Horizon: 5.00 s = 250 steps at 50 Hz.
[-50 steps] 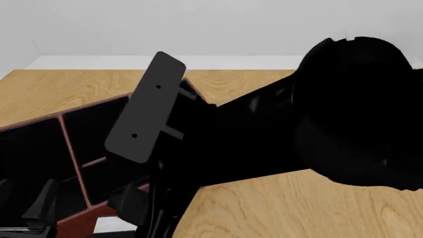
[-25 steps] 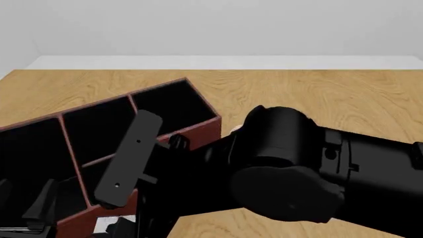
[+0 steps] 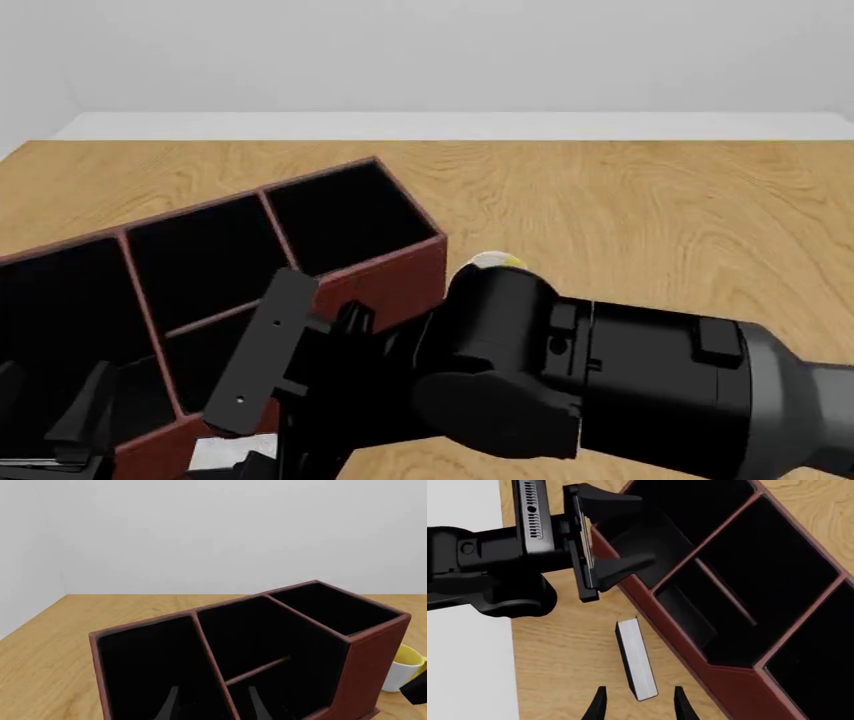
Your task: Pick up the book and place it in the front compartment of the caddy.
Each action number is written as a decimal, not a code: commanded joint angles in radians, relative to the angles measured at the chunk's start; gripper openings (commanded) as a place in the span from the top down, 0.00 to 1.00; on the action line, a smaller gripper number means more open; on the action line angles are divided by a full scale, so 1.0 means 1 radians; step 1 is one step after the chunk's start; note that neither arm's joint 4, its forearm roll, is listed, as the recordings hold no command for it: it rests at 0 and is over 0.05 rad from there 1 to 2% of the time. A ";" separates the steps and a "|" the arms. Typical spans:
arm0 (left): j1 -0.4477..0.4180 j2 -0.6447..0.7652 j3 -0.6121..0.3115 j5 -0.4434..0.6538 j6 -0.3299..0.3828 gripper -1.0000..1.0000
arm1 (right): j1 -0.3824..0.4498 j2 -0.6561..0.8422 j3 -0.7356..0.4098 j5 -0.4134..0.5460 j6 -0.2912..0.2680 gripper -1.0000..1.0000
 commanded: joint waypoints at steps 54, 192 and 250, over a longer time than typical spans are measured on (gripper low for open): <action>0.000 0.000 0.000 0.000 0.000 0.00 | -0.020 0.180 0.084 -0.120 -0.129 0.00; 0.000 0.000 0.000 0.000 0.000 0.00 | 0.072 -0.146 -0.657 0.578 -0.721 1.00; 0.000 0.000 0.000 0.000 0.000 0.00 | 0.059 0.074 -0.850 0.578 -0.892 1.00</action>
